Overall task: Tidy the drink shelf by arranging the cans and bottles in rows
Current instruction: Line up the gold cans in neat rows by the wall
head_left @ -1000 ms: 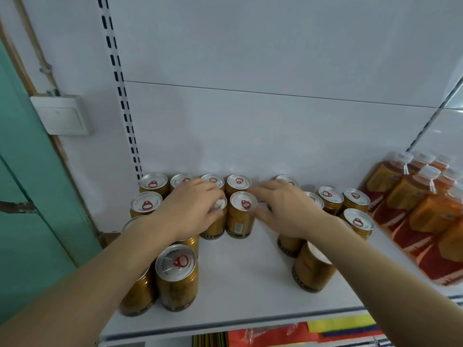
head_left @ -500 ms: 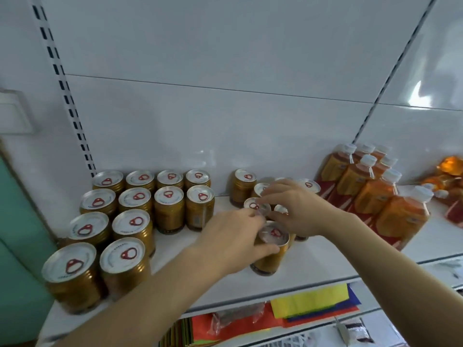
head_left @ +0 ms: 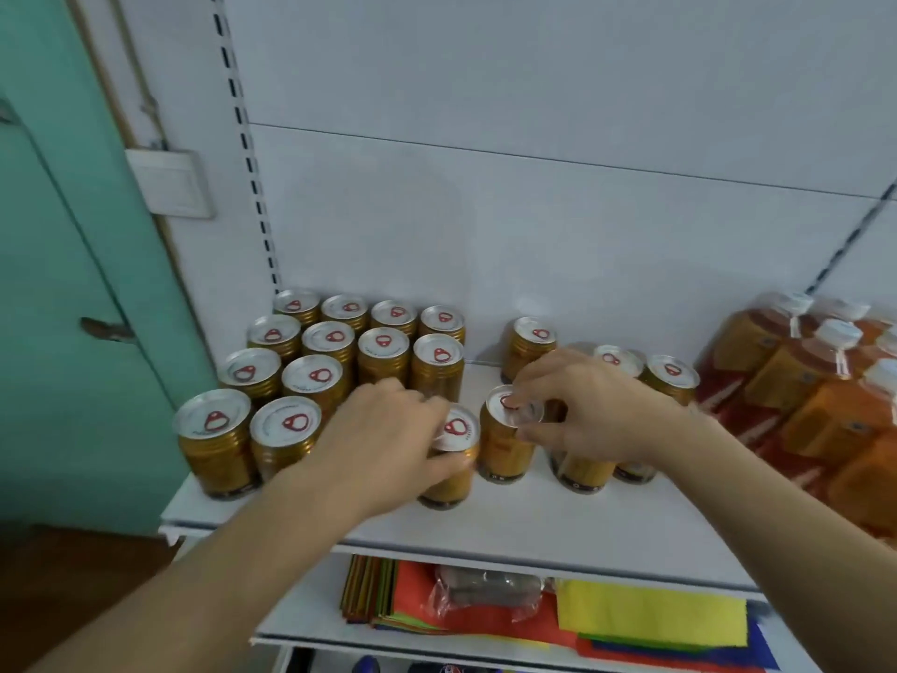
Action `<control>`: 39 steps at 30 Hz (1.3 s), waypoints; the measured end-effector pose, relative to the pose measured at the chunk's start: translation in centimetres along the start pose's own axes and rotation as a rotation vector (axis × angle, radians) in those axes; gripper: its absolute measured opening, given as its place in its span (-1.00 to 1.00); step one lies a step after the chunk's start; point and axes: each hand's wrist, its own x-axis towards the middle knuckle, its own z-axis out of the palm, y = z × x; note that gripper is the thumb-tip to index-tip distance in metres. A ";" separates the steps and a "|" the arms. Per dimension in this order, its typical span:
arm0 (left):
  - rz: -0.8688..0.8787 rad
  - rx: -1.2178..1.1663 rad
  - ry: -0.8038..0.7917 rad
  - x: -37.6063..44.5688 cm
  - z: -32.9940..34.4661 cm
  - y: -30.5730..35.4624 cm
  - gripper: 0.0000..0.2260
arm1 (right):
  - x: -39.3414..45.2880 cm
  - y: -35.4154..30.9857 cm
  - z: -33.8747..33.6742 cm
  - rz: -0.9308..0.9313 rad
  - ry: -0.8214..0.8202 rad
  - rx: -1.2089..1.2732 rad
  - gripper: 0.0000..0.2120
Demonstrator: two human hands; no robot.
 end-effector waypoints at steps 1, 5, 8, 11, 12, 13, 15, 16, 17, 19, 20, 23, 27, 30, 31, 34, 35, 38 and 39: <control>-0.011 0.035 0.000 -0.3 -0.2 -1.1 -0.54 | 0.2 -0.9 0.6 -0.022 0.033 -0.007 -0.69; -0.010 0.110 0.013 -0.7 -0.2 -4.1 -0.54 | 1.5 -4.0 2.9 0.014 0.134 0.018 -0.73; 0.021 0.142 0.048 -0.3 0.1 -5.8 -0.56 | 2.0 -5.5 4.0 0.056 0.145 -0.043 -0.67; 0.032 0.138 0.065 0.2 0.6 -7.1 -0.59 | 2.6 -6.9 4.8 0.106 0.184 -0.064 -0.67; 0.036 0.140 0.074 0.4 0.7 -7.5 -0.60 | 2.8 -7.4 5.1 0.136 0.198 -0.070 -0.67; 0.038 0.145 0.079 0.5 0.8 -7.8 -0.61 | 3.1 -7.9 5.3 0.163 0.209 -0.078 -0.67; 0.043 0.142 0.082 0.8 0.9 -8.2 -0.63 | 3.4 -8.7 5.7 0.204 0.225 -0.099 -0.66; 0.049 0.136 0.084 1.0 0.9 -8.3 -0.64 | 3.5 -9.0 5.7 0.224 0.228 -0.113 -0.66; 0.058 0.132 0.086 1.1 1.0 -8.4 -0.65 | 3.6 -9.2 5.7 0.241 0.230 -0.124 -0.66; 0.065 0.115 0.087 1.1 1.0 -8.6 -0.66 | 3.8 -9.6 5.8 0.267 0.233 -0.129 -0.65; 0.061 0.097 0.086 1.1 1.1 -8.6 -0.67 | 3.8 -9.7 5.9 0.275 0.239 -0.124 -0.65; 0.044 0.037 0.077 1.1 1.2 -8.7 -0.70 | 3.8 -9.9 6.3 0.291 0.268 -0.129 -0.69; 0.036 -0.018 0.068 1.1 1.4 -9.1 -0.74 | 3.9 -10.1 6.9 0.319 0.285 -0.136 -0.73; 0.043 -0.023 0.063 1.2 1.4 -9.3 -0.75 | 3.9 -10.4 7.1 0.323 0.298 -0.146 -0.71; 0.044 -0.020 0.061 1.2 1.5 -9.3 -0.75 | 3.9 -10.4 7.1 0.322 0.298 -0.147 -0.69; 0.060 -0.001 0.077 1.3 1.8 -9.4 -0.67 | 3.6 -10.5 7.0 0.311 0.298 -0.147 -0.63; 0.069 -0.001 0.097 1.4 1.8 -9.2 -0.62 | 3.4 -10.5 6.9 0.308 0.305 -0.142 -0.58; 0.133 -0.066 0.173 1.9 1.4 -7.6 -0.57 | 1.6 -9.6 6.1 0.335 0.377 -0.129 -0.47; 0.167 -0.089 0.191 2.2 1.3 -6.6 -0.58 | 0.6 -8.8 5.7 0.351 0.410 -0.136 -0.47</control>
